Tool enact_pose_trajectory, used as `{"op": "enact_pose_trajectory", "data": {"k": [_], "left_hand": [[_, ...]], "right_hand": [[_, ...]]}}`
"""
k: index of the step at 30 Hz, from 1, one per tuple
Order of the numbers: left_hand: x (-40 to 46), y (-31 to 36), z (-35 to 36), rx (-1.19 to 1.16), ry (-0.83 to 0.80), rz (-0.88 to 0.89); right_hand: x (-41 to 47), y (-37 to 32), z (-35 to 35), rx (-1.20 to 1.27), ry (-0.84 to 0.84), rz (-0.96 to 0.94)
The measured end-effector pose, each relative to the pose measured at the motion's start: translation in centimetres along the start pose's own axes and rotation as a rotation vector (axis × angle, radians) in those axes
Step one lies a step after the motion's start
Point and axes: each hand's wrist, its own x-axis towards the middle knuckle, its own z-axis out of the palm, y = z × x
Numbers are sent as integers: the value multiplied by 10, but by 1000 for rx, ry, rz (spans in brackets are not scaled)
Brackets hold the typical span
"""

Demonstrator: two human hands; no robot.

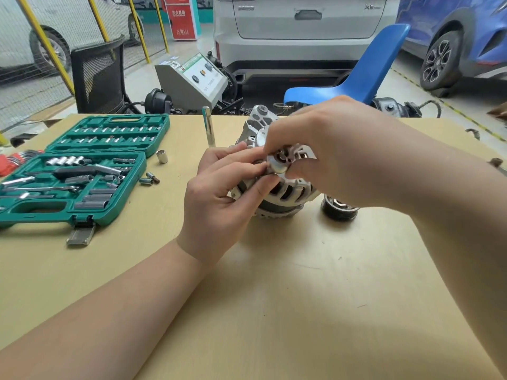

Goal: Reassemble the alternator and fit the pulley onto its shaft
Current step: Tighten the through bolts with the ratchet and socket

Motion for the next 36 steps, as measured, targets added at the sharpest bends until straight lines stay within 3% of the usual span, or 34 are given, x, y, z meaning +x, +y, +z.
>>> {"op": "enact_pose_trajectory", "data": {"k": [13, 23, 29, 36], "left_hand": [[-2, -2, 3, -53, 33, -76], [2, -2, 0, -21, -3, -3], [-1, -3, 2, 2, -1, -27], [0, -2, 0, -3, 0, -21]], "right_hand": [[0, -11, 9, 126, -15, 218], [2, -2, -1, -52, 20, -36], [1, -7, 5, -90, 64, 123], [0, -9, 5, 146, 22, 210]]}}
